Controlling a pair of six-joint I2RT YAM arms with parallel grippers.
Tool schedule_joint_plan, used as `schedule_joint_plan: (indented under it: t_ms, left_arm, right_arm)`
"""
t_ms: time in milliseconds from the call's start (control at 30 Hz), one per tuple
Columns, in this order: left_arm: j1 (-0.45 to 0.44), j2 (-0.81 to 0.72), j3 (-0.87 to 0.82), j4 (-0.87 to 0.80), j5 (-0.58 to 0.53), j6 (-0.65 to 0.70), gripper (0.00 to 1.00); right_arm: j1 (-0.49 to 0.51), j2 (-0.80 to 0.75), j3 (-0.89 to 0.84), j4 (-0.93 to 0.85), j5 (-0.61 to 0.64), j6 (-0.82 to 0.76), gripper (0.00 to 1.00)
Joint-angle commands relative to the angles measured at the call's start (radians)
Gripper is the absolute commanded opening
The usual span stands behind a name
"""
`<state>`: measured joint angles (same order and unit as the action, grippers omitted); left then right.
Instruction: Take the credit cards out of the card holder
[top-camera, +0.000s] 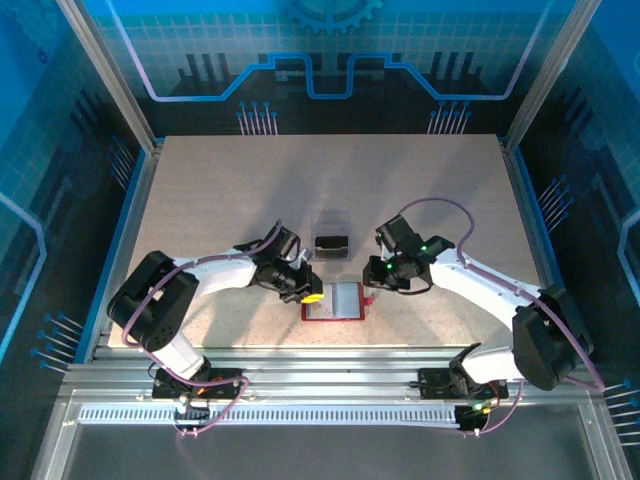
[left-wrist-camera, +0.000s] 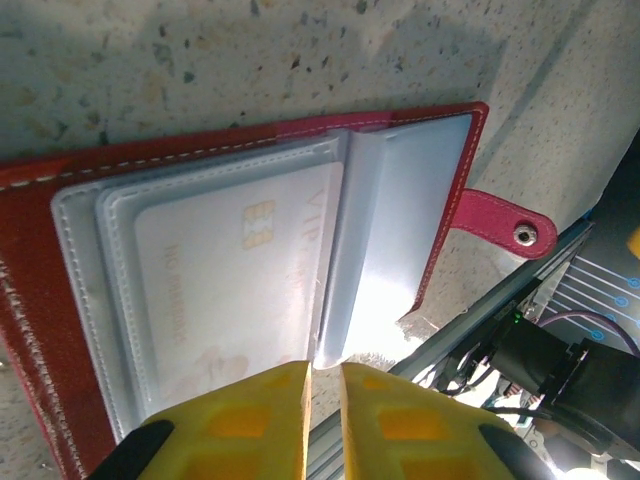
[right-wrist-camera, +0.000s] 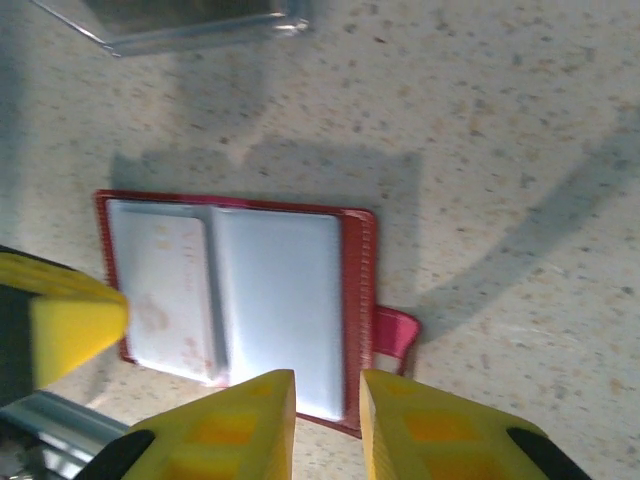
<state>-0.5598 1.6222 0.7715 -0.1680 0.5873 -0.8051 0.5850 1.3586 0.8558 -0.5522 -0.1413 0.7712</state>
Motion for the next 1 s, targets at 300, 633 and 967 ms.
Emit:
schedule_joint_plan:
  t_ms: [300, 633, 967]
  left_arm:
    - [0.006, 0.033, -0.025, -0.037, -0.015, 0.054, 0.11]
    - [0.007, 0.045, -0.033, -0.067, -0.04, 0.08, 0.1]
    - [0.007, 0.048, -0.038, -0.07, -0.048, 0.082, 0.1]
  right_arm:
    - [0.113, 0.197, -0.003, 0.338, -0.224, 0.145, 0.19]
    - [0.167, 0.319, 0.005, 0.428, -0.234, 0.187, 0.17]
    - [0.167, 0.333, 0.0, 0.393, -0.209, 0.17, 0.18]
